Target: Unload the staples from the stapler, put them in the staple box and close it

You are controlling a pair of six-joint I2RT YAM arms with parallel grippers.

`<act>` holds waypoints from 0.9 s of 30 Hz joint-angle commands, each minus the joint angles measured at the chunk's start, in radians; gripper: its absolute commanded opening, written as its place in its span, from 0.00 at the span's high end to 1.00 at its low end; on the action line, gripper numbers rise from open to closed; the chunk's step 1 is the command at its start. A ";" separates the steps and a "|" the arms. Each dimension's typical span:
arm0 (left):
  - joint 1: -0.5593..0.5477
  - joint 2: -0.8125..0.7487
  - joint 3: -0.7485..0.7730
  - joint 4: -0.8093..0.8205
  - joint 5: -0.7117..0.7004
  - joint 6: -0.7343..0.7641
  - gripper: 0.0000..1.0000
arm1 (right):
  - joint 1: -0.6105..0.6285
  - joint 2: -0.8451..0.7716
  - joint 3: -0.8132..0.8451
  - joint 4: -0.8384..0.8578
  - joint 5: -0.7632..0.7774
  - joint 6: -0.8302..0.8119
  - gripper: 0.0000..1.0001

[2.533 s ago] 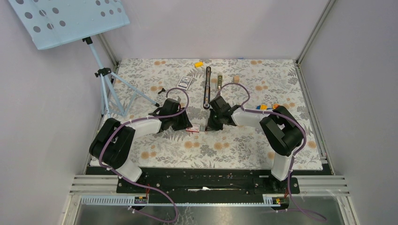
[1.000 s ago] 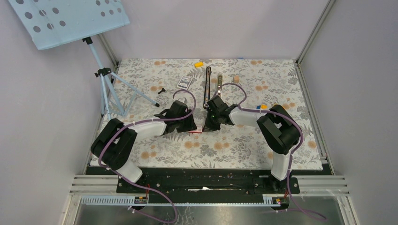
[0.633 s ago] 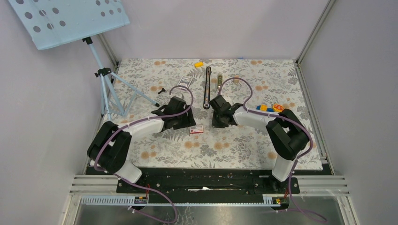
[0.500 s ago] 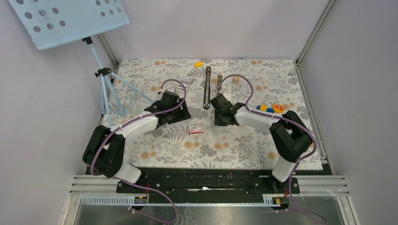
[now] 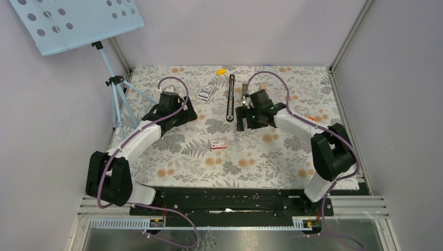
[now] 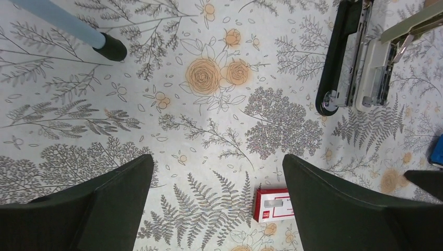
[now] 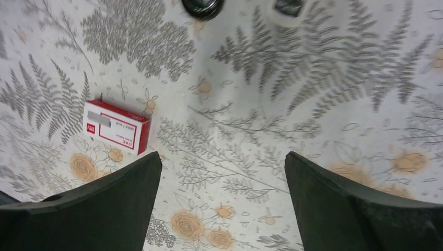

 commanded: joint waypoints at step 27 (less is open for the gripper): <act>0.057 -0.268 -0.078 0.028 -0.109 0.071 0.01 | -0.621 -0.759 -0.498 0.397 -0.153 0.341 0.00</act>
